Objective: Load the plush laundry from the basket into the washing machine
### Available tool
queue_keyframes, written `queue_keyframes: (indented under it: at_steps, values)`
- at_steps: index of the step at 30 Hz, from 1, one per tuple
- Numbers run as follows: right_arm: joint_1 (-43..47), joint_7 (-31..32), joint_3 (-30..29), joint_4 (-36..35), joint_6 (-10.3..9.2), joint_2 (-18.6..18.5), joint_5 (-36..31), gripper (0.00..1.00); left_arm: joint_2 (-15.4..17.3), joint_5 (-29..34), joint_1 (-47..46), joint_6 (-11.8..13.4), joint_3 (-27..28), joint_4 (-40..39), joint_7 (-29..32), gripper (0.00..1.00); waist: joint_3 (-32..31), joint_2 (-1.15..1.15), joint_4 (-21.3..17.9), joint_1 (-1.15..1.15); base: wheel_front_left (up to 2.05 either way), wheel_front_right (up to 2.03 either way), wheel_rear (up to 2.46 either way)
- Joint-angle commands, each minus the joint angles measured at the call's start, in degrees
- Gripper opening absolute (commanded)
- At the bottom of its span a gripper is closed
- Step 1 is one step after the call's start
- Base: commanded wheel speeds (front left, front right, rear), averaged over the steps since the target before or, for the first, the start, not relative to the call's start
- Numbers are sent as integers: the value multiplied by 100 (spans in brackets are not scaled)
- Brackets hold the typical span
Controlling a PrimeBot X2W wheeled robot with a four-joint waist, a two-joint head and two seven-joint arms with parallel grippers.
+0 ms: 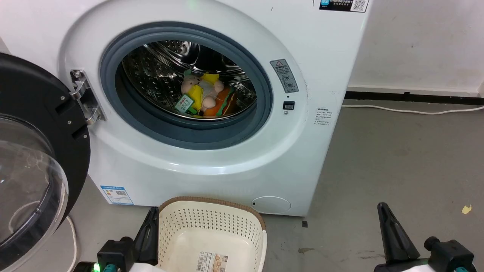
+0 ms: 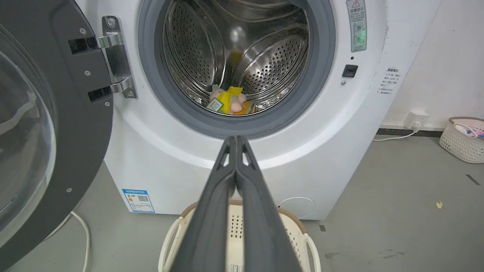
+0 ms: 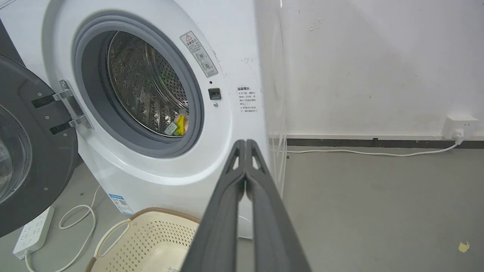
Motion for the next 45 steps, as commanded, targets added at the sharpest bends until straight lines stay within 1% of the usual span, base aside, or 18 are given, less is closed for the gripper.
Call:
queue_keyframes:
  at_steps: [1, 45]
  values:
    - [-53, 35, -10, -12, 0, 0, -57, 0, -45, 72, -25, -26, 40, -47, 33, 0, 2, 0, -1, 0, 0, 0, 0]
    - [-278, 553, -65, -63, -2, 2, -464, 0, -275, 554, -123, -126, 379, -294, 548, 0, 25, 0, -18, 0, 0, 0, 0]
